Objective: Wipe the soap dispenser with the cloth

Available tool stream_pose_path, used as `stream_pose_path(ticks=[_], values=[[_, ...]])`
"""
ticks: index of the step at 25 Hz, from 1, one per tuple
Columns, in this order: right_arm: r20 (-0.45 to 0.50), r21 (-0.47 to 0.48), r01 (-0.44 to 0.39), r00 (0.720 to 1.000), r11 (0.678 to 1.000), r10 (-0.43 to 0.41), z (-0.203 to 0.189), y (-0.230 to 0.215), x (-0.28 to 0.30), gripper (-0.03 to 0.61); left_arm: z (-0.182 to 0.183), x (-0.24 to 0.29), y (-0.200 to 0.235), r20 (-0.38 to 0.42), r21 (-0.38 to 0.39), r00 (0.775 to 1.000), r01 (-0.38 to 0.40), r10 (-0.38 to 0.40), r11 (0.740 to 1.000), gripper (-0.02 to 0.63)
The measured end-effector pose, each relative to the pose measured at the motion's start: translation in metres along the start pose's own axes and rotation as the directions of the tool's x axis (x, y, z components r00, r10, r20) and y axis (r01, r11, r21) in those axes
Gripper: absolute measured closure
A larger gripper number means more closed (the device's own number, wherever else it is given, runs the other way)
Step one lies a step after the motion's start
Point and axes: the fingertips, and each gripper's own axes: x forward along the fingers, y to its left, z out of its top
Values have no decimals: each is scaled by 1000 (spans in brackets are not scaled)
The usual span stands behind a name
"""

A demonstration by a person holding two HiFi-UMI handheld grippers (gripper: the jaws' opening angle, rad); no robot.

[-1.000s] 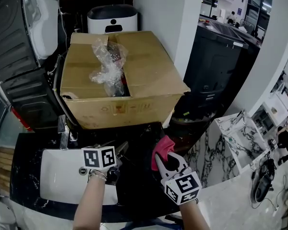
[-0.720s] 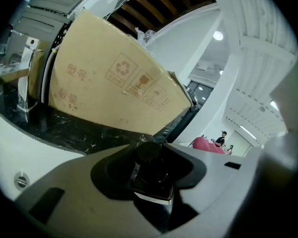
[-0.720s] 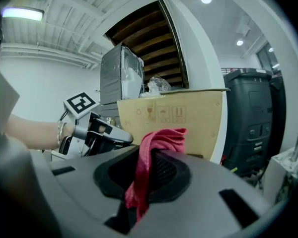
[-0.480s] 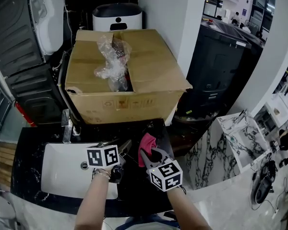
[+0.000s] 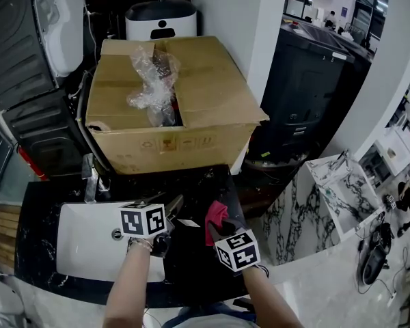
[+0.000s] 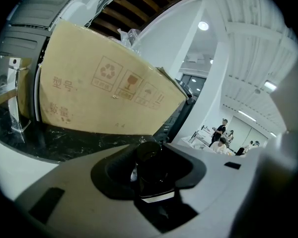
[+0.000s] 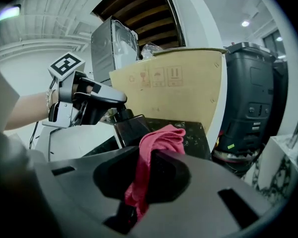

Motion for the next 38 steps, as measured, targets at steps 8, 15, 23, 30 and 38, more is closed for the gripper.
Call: stream_pose_path(ticks=[8, 15, 23, 30, 38], values=[[211, 70, -79, 976, 994, 62, 58, 8, -21, 526, -1, 1, -1, -9, 0, 1000, 3, -3, 1000, 431], [160, 25, -176, 972, 984, 170, 50, 32, 2, 528, -1, 0, 0, -16, 0, 1000, -12, 12, 1000, 431], [9, 73, -75, 997, 994, 75, 2, 3, 5, 528, 0, 1, -2, -19, 26, 1000, -6, 6, 1000, 431], [19, 66, 6, 1000, 998, -7, 12, -29, -5, 527, 0, 2, 2, -28, 23, 1000, 8, -7, 1000, 431], [149, 131, -180, 976, 975, 160, 55, -32, 21, 526, -2, 11, -34, -66, 229, 990, 137, -126, 964, 431]])
